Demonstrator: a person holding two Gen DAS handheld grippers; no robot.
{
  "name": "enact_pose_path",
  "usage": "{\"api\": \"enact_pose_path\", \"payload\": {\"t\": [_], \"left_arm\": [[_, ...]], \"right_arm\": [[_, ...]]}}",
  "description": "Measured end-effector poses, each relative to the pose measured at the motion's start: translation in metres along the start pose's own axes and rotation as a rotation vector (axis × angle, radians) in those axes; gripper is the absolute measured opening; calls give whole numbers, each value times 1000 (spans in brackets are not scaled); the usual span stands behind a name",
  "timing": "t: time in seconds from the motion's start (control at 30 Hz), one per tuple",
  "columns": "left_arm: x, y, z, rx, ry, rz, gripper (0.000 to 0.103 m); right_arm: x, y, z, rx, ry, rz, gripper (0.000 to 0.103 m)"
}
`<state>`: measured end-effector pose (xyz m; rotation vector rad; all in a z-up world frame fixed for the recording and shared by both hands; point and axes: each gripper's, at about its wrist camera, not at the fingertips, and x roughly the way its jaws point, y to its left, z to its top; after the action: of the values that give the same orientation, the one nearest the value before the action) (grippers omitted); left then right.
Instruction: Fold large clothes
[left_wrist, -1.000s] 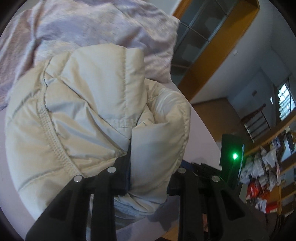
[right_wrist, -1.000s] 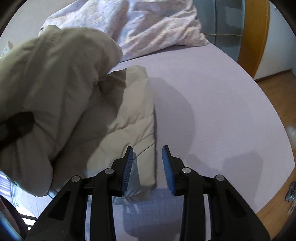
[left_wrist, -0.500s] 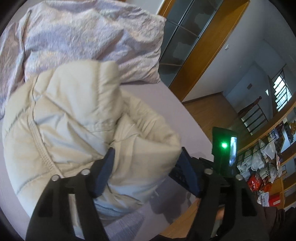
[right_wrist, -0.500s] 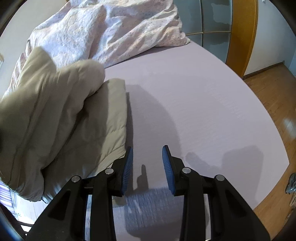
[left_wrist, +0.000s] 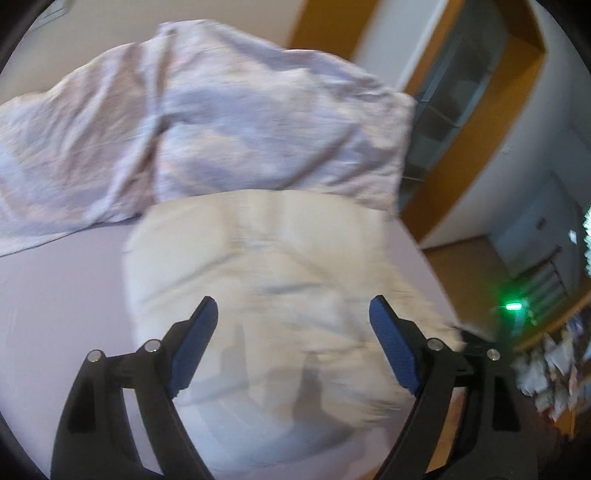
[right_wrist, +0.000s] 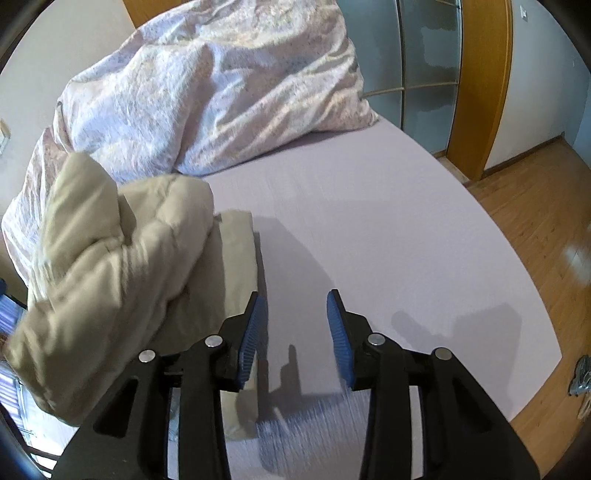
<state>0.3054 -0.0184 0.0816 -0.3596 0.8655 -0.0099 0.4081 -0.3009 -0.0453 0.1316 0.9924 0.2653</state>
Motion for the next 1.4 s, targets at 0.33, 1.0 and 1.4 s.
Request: {"api": "enact_pose_path", "payload": {"t": [0.33, 1.0, 1.4], "left_arm": [[35, 65, -1, -81, 67, 153, 84], [84, 34, -7, -14, 115, 175, 86], [81, 24, -8, 30, 98, 166, 88]], "right_arm": [[-30, 22, 37, -33, -84, 58, 49], [2, 152, 56, -285, -21, 202, 49], [59, 126, 39, -277, 78, 90, 48]]}}
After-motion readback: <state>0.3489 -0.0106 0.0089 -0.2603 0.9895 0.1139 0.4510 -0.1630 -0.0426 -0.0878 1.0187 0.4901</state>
